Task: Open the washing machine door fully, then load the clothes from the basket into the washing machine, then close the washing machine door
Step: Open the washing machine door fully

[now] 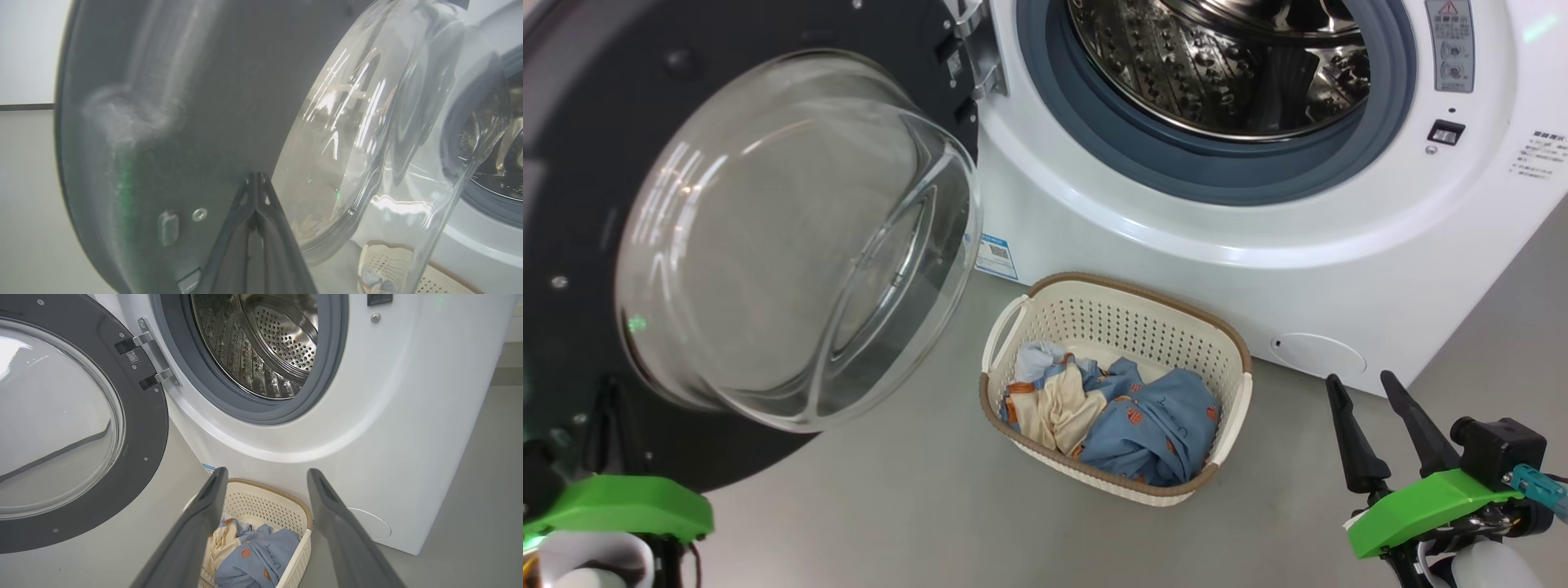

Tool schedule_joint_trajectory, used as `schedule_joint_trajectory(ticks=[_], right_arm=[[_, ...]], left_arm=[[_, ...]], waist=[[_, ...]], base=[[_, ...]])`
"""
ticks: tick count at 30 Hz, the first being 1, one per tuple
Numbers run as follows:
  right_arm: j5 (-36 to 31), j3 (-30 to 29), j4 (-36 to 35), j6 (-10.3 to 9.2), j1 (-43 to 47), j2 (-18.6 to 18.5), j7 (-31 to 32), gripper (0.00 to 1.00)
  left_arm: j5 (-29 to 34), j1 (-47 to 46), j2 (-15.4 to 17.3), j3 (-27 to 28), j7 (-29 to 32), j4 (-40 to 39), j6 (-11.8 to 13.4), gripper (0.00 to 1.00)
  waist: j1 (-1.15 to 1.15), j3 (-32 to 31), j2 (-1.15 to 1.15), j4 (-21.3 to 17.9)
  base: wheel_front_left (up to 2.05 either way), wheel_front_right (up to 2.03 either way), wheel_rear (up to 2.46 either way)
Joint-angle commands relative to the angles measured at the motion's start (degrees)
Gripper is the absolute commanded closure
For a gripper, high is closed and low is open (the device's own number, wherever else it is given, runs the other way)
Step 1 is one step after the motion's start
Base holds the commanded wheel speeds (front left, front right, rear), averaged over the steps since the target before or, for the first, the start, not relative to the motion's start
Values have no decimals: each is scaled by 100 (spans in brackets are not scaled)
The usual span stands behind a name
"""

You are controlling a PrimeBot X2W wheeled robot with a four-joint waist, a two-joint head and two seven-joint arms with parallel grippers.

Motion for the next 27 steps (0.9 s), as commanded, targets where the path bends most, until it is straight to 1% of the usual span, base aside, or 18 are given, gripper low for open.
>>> schedule_joint_trajectory(ticks=[1,9,14,22,27], right_arm=[[-21,127,-152,9,1,-57,-70,0],[3,184,-203,9,-65,-195,-28,0],[4,209,-241,9,-104,-236,22,0],[-3,258,-284,9,-129,-270,92,0],[-9,281,-284,9,-160,-273,114,0]], left_arm=[[-40,-334,293,355,-64,2,-19,100],[37,-671,203,737,-67,475,-260,100],[179,-857,115,975,-68,740,-346,100],[295,-1147,134,1505,-68,1147,-542,100],[437,-1259,121,1705,-68,1392,-654,100]], waist=[[0,48,0,-38],[0,203,0,-132],[0,251,0,-186],[0,283,0,-283],[0,281,0,-341]], base=[[0,0,0],[0,0,0],[0,0,0],[0,0,0],[0,0,0]])
